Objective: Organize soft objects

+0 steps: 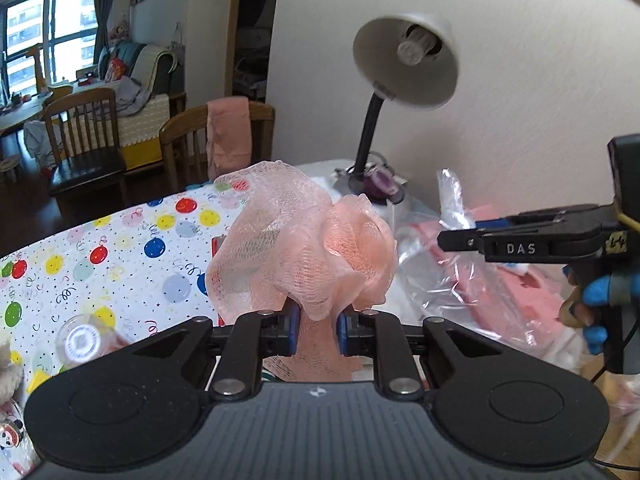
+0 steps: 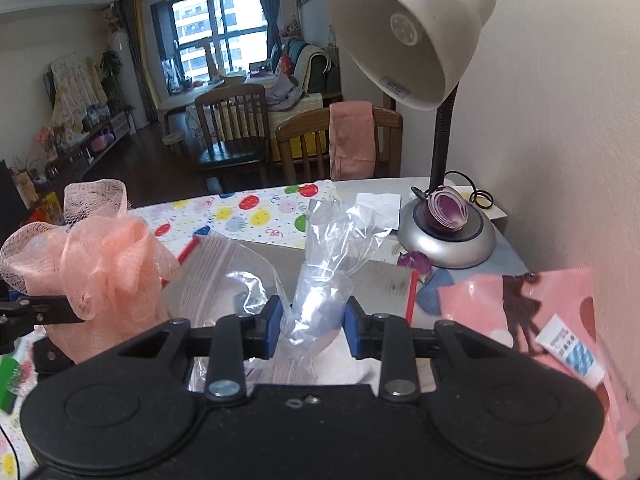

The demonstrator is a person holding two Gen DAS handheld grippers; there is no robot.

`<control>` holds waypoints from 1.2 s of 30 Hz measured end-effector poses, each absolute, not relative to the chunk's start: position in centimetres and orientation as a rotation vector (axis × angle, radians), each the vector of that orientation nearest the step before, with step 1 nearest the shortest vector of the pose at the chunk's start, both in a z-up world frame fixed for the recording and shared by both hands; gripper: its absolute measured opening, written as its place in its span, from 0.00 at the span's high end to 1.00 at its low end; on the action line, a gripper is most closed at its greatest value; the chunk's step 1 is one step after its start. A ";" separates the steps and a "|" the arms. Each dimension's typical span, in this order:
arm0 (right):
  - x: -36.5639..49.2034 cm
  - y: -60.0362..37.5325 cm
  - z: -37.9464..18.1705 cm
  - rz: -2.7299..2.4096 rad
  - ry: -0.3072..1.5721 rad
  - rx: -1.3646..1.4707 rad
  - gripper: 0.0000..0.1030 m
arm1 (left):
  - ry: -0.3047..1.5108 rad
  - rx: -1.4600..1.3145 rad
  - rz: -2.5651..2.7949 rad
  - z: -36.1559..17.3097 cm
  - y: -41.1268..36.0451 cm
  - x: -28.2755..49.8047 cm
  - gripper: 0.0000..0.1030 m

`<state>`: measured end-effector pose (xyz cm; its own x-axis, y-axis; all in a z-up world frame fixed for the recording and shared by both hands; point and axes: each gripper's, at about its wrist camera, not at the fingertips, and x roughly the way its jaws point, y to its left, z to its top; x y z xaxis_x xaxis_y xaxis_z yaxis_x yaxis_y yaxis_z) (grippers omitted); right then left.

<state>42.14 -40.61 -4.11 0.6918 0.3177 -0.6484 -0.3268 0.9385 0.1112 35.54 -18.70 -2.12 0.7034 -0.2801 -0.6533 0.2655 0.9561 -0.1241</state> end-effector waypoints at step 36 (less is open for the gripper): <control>48.8 -38.8 -13.3 0.411 0.947 -0.192 0.61 | 1.007 0.073 -0.189 -11.1 -23.3 42.9 0.80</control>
